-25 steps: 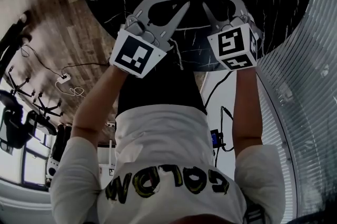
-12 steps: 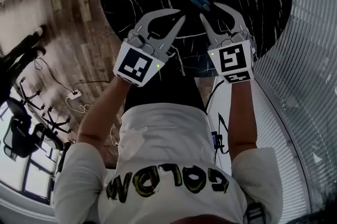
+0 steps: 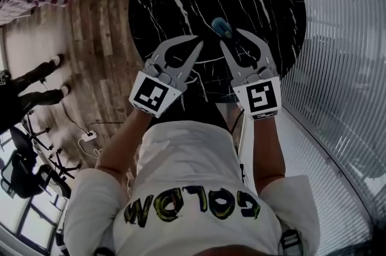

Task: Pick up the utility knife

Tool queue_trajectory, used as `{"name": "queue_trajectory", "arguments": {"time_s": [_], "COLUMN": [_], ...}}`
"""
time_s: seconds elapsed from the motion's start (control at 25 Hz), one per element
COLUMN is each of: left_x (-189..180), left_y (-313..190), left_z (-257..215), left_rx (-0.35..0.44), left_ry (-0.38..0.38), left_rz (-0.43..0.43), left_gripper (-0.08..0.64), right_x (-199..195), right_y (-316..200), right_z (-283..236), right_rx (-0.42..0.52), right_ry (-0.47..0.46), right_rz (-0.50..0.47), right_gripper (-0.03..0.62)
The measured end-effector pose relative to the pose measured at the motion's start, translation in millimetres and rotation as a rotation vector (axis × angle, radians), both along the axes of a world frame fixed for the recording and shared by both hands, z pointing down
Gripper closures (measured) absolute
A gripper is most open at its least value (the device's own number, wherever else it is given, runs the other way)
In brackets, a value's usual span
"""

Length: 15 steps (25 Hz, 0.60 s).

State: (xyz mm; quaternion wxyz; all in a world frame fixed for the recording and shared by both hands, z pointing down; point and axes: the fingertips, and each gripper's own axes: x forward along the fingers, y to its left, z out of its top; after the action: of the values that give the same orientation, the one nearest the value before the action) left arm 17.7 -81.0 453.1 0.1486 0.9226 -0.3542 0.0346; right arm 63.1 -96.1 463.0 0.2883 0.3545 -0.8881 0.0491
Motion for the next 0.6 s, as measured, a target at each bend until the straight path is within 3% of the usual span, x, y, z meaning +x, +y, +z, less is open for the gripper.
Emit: {"name": "queue_trajectory", "arguments": {"time_s": [0.16, 0.44, 0.6], "left_x": [-2.8, -10.8, -14.5], "left_y": [8.8, 16.7, 33.5], "left_z": [-40.1, -109.3, -140.6], "left_rx": [0.033, 0.119, 0.126], "left_ry": [0.032, 0.072, 0.073], "left_rz": [-0.013, -0.041, -0.036], "left_gripper": [0.557, 0.557, 0.557], "right_x": [-8.1, -21.1, -22.0], "right_y": [12.3, 28.6, 45.1], "right_z": [-45.9, -121.4, -158.8], "right_rx": [0.070, 0.180, 0.210], "right_ry": [-0.043, -0.270, -0.351], "right_rz": [-0.023, 0.046, 0.078], "right_gripper": [0.461, 0.460, 0.460]}}
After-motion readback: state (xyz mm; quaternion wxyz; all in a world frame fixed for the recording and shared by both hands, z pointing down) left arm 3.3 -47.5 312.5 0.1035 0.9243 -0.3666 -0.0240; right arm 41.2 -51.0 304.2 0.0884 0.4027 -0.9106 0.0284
